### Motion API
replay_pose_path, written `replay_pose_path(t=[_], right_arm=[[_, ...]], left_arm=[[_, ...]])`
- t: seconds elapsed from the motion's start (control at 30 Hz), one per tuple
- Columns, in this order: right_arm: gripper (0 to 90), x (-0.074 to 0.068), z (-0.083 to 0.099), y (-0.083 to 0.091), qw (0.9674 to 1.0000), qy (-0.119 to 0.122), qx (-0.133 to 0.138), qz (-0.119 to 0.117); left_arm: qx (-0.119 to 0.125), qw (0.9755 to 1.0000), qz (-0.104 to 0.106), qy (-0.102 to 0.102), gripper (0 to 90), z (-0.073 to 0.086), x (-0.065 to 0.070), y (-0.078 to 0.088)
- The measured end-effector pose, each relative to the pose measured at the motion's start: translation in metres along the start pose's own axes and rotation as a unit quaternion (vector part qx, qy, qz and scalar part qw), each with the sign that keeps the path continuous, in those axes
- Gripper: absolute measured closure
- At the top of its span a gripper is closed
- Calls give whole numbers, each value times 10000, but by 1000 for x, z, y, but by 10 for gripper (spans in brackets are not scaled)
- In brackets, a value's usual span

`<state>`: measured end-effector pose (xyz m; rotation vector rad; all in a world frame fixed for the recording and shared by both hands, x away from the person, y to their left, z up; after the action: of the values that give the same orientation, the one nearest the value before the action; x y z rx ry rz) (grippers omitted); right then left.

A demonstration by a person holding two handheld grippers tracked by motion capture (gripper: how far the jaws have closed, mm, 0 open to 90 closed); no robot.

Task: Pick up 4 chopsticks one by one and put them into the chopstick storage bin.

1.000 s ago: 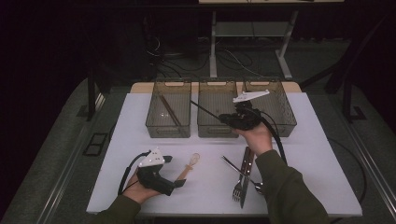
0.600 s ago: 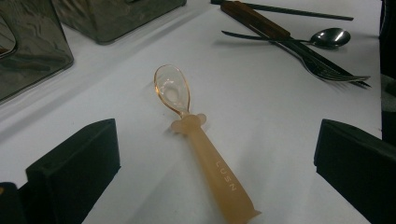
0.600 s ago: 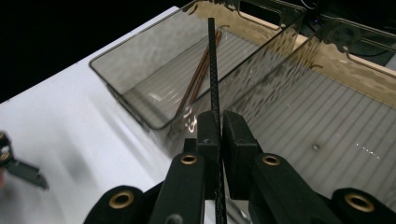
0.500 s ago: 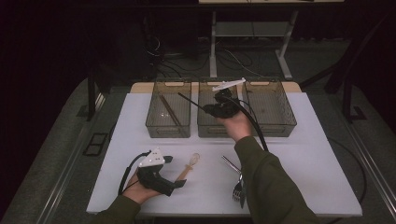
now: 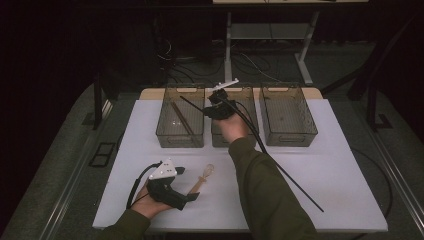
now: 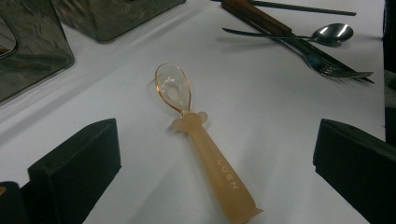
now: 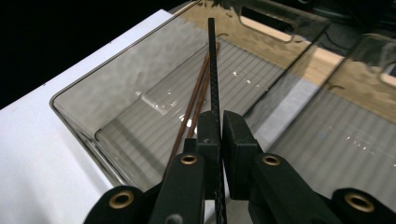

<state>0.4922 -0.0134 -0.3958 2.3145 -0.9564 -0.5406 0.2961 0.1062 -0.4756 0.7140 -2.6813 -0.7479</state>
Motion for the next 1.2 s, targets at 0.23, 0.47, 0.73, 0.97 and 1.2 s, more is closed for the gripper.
replay_pose_path(t=[0.23, 0.47, 0.73, 0.97, 1.2], right_arm=[[855, -10, -10, -29, 9999, -8, -145, 36], [854, -14, -22, -53, 9995, -29, -243, 180], [749, -29, -23, -74, 9996, -43, -246, 115], [567, -33, -25, -62, 9997, 100, -193, -69], [460, -32, -16, -36, 9993, 204, -118, -298]], left_arm=[[-16, 10000, -3, -1, 0, 0, 0, 0], [-8, 10000, -9, -66, 0, -1, -1, 1], [-32, 9999, 1, -131, 0, -1, 0, 0], [-11, 9999, -1, -123, 0, -2, 0, 1], [9, 9999, 39, -167, 0, -2, 1, 1]])
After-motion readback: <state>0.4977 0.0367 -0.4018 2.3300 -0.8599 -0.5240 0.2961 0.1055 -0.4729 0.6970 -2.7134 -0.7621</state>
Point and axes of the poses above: each handheld gripper's, and its own axes: y roughly backward along the jaws, z roughly out of its underside, x roughly to its right, the point moved 7 cm from there along -y, roughly forward along the jaws, and after that the axes turned 1 degree about -z, right-handed, at the moved point
